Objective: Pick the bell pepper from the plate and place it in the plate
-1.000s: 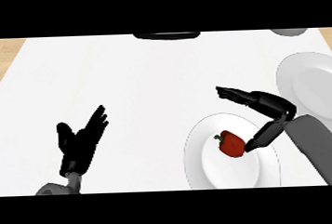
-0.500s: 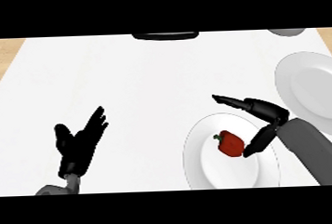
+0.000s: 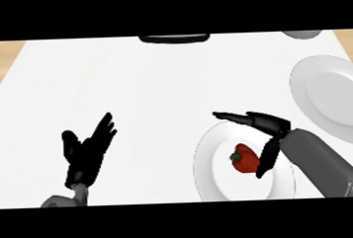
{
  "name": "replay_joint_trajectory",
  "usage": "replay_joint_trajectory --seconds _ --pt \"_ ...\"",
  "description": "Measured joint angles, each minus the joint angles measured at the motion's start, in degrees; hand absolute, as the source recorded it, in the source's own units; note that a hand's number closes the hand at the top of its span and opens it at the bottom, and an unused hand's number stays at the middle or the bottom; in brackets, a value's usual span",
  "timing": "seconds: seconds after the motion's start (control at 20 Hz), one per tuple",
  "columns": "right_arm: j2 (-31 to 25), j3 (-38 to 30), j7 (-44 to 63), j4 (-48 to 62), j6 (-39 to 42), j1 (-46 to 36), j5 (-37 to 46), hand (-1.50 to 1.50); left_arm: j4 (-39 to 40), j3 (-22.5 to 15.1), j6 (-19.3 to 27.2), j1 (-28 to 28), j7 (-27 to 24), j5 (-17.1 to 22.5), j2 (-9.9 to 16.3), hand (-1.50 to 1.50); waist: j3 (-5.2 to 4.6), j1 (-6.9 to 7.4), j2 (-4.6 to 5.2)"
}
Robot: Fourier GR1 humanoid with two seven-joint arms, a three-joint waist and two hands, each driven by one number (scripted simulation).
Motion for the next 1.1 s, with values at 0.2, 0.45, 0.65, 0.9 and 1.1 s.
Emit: replay_joint_trajectory --seconds 0.2,0.45,0.65,0.9,1.1 --pt "0.62 3.03 -2.75 -0.35 -2.89 -0.54 2.42 1.5 -0.54 0.06 -0.06 0.57 0.06 -0.23 -0.08 0.0 -0.15 -0.1 -0.16" --pt "0.48 3.66 -5.24 0.81 -5.67 -0.98 2.72 1.5 -0.59 0.87 -1.08 1.28 -0.27 -0.04 0.53 0.0 -0.17 -0.41 -0.24" --pt "2.14 1.92 -3.42 3.97 -7.66 -2.05 1.09 1.5 -0.66 0.75 -1.25 1.22 -0.29 -0.39 0.15 0.0 -0.22 -0.3 -0.23" --pt "-1.16 -7.29 13.65 14.46 -14.94 -4.19 -4.31 1.5 -1.73 1.19 -0.99 1.54 -0.34 -0.42 0.58 0.0 -0.64 -0.91 0.67" --pt "-5.05 -12.91 25.3 20.89 -24.07 -6.52 -6.88 1.5 -2.51 1.49 -0.81 2.0 -0.39 -0.51 1.04 0.0 -1.01 -1.38 0.87"
